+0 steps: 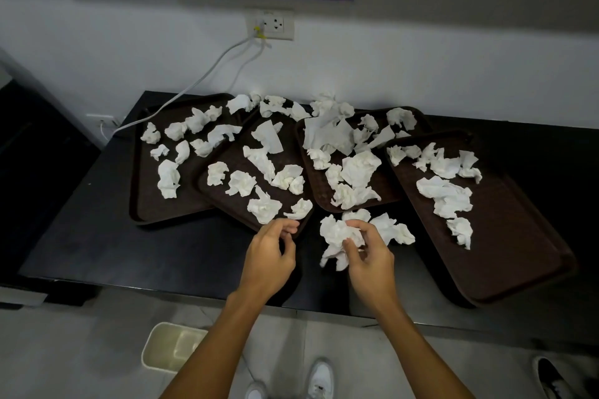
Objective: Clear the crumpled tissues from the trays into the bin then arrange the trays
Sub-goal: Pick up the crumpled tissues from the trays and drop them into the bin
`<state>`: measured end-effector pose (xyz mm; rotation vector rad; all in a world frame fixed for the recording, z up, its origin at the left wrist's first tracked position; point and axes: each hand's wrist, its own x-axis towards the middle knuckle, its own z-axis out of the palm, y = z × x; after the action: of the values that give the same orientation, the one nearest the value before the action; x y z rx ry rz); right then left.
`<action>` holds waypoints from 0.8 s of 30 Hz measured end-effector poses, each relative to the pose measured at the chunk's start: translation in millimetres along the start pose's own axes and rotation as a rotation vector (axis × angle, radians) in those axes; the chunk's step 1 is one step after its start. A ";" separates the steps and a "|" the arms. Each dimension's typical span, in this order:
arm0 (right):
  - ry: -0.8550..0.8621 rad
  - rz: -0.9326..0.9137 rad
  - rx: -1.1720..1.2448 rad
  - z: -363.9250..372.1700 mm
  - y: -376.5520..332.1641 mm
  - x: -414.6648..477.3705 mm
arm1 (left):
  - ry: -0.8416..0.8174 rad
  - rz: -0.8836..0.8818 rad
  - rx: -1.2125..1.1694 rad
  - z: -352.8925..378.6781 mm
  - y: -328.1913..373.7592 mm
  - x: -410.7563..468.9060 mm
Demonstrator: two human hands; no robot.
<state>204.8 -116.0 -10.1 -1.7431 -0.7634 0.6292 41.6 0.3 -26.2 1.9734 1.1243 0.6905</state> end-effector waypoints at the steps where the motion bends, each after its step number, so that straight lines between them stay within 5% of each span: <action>1: -0.006 -0.001 0.009 -1.3 0.1 1.0 | 0.005 -0.001 -0.003 -0.2 -0.6 1.2; 14: -0.116 0.247 0.061 3.4 8.7 16.9 | 0.023 -0.040 0.005 0.7 -6.3 3.8; 24: -0.242 0.065 -0.184 6.8 5.2 13.2 | 0.033 -0.078 -0.004 -1.3 -15.1 2.5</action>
<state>209.4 -102.9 -17.6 -1.8865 -0.9594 0.8472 34.6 8.0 -37.5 1.9102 1.2126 0.6855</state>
